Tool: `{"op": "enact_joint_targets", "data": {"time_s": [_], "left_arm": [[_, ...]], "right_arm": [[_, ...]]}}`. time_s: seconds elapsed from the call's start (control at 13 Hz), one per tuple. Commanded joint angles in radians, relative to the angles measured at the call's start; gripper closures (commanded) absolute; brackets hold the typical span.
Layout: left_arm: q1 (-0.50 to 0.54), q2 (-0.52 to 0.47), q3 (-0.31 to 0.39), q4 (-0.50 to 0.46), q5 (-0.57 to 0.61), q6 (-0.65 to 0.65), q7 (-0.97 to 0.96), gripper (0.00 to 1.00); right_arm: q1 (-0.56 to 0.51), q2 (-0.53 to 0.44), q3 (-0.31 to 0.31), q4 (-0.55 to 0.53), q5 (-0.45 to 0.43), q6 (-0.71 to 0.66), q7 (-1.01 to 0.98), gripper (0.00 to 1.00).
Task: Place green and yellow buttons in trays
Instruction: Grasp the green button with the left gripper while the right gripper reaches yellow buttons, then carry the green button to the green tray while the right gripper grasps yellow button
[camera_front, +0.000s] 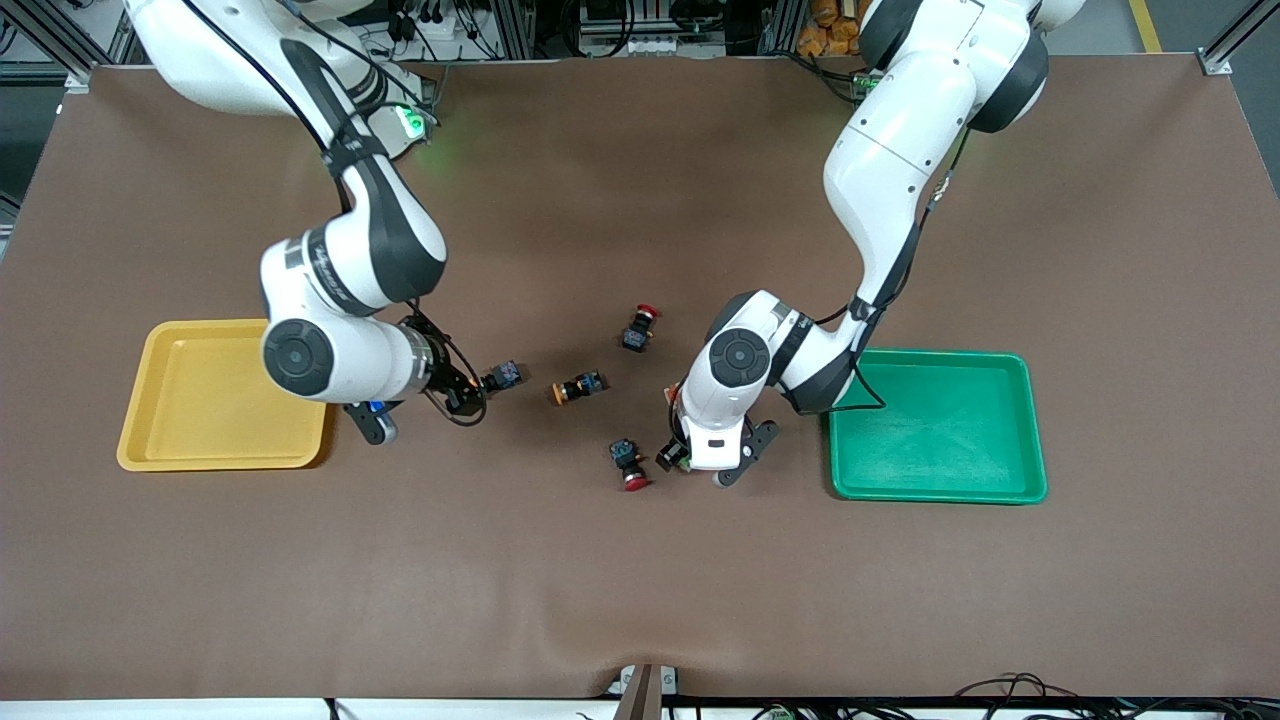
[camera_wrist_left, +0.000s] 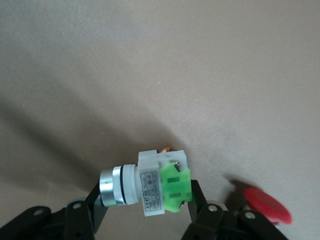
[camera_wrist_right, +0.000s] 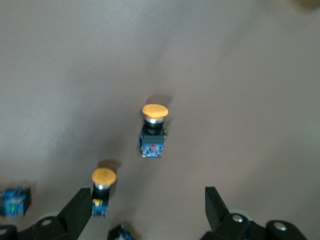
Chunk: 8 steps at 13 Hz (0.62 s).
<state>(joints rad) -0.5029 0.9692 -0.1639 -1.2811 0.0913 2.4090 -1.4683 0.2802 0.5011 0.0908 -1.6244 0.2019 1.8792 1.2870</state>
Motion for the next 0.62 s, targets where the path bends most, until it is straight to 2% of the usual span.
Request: {"op": "enact_joint_targets", "data": {"time_s": [0.0, 0.15, 0.31, 0.54], "left_arm": [[0.024, -0.058, 0.009, 0.013, 0.021, -0.106, 0.005, 1.00], [0.058, -0.127, 0.003, 0.009, 0.019, -0.172, 0.063, 1.00], [0.090, -0.194, -0.003, 0.009, 0.015, -0.290, 0.141, 1.00], [0.145, -0.288, -0.003, -0.044, 0.010, -0.402, 0.455, 1.00]], "right_arm": [[0.011, 0.007, -0.006, -0.096, 0.005, 0.116, 0.028, 0.00], [0.014, 0.008, -0.006, -0.161, -0.002, 0.201, 0.023, 0.00], [0.025, 0.042, -0.006, -0.163, -0.001, 0.234, 0.026, 0.00], [0.047, 0.086, -0.008, -0.173, -0.004, 0.290, 0.018, 0.00]]}}
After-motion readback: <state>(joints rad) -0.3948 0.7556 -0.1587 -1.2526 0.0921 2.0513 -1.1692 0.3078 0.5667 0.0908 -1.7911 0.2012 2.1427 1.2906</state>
